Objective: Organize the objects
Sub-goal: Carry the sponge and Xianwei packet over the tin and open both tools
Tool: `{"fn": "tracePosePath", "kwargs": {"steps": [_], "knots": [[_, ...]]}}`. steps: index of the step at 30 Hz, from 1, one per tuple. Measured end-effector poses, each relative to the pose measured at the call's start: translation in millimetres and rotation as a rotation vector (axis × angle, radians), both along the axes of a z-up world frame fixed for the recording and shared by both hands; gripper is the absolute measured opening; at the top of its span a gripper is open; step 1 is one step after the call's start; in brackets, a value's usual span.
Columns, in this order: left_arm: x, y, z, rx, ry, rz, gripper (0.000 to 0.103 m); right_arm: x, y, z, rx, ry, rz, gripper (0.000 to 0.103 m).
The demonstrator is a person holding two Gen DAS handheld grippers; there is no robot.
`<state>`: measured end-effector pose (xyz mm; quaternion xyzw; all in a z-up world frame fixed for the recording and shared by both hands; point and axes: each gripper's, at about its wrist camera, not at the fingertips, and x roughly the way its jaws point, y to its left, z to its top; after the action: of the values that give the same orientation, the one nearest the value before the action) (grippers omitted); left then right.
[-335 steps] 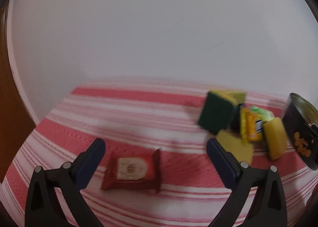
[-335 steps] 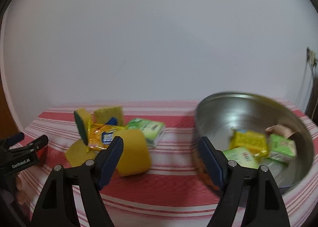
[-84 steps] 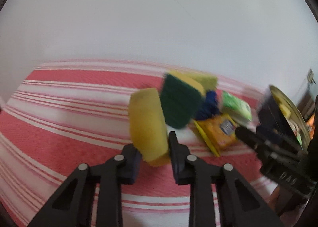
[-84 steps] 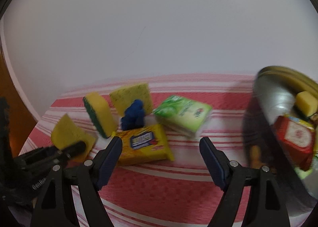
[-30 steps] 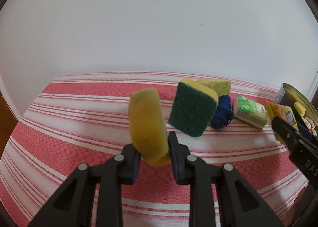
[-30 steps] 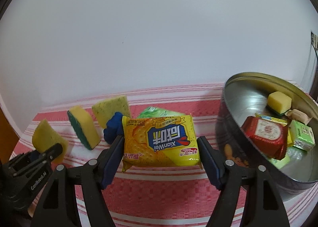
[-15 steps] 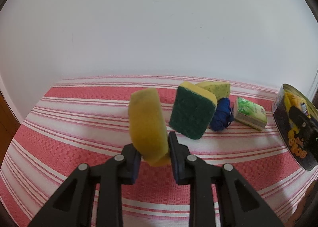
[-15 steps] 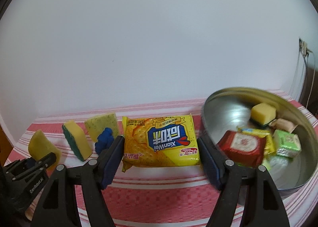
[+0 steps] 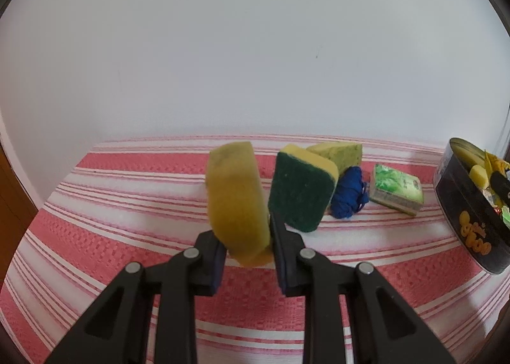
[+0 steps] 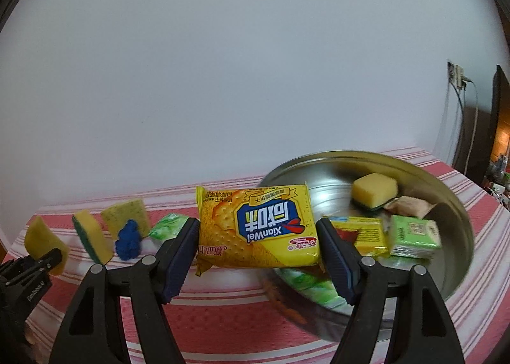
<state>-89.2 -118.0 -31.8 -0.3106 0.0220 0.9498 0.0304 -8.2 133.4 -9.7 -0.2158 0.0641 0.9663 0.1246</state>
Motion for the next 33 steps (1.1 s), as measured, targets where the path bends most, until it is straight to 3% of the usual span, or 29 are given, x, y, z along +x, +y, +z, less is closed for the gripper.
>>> {"fn": "tracePosePath", "kwargs": {"steps": [6,20,33], "knots": [[10,11,5,-0.023,0.054,0.002,0.024,7,15,2,-0.014,0.006,-0.014,0.076],[28,43,14,-0.007,0.078,-0.029,0.024,15,65,-4,-0.013,0.009,-0.054,0.076],[45,118,37,0.029,0.125,-0.155,0.024,26,136,-1,-0.028,0.025,-0.144,0.076]]}}
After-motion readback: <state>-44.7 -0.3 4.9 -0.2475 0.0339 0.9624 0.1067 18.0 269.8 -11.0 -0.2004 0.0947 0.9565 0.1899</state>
